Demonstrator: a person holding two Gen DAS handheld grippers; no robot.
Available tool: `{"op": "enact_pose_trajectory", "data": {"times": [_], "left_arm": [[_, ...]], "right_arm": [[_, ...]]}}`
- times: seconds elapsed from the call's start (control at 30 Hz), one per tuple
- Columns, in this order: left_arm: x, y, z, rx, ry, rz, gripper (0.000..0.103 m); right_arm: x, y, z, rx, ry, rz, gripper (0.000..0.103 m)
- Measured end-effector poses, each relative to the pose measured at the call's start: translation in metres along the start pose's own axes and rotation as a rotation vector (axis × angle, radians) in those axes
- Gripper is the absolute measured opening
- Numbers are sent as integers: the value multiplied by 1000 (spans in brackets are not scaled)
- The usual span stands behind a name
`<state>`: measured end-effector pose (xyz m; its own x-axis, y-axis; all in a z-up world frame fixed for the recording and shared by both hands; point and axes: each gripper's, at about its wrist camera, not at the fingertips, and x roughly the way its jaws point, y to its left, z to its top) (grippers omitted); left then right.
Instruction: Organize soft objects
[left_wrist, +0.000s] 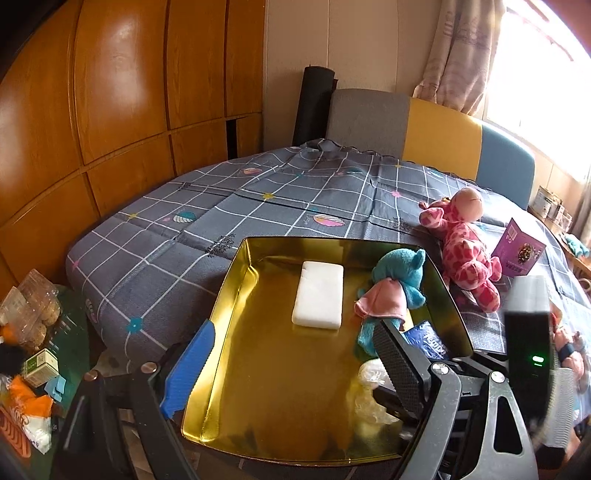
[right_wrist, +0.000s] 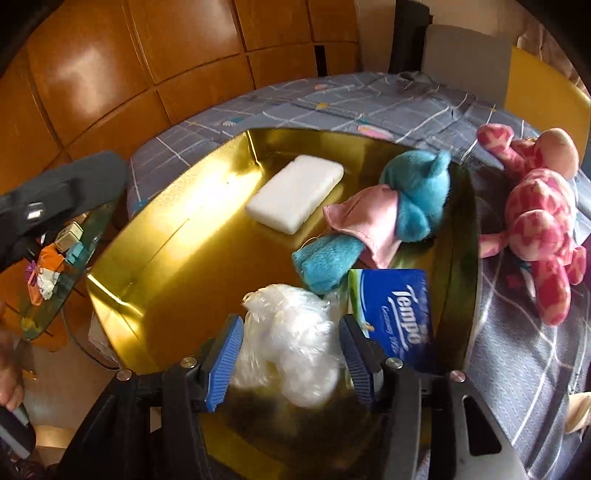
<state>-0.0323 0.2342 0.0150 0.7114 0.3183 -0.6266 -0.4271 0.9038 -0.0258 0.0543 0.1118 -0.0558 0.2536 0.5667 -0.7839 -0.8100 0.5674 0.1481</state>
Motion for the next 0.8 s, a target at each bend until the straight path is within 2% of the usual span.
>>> {"op": "enact_pose_trajectory", "data": {"times": [0.07, 0.23, 0.47, 0.8], "left_arm": [[0, 0, 0, -1, -1, 0, 89], [0, -4, -1, 12, 2, -7, 89], [-3, -14, -4, 40, 5, -19, 93], [-9, -51, -5, 128, -8, -74, 93]], "right_arm": [[-10, 0, -3, -11, -28, -13, 59], [-32, -6, -9, 8, -88, -38, 59], [-63, -17, -18, 11, -144, -148, 59], [-101, -66, -45, 141, -177, -247, 59]]}}
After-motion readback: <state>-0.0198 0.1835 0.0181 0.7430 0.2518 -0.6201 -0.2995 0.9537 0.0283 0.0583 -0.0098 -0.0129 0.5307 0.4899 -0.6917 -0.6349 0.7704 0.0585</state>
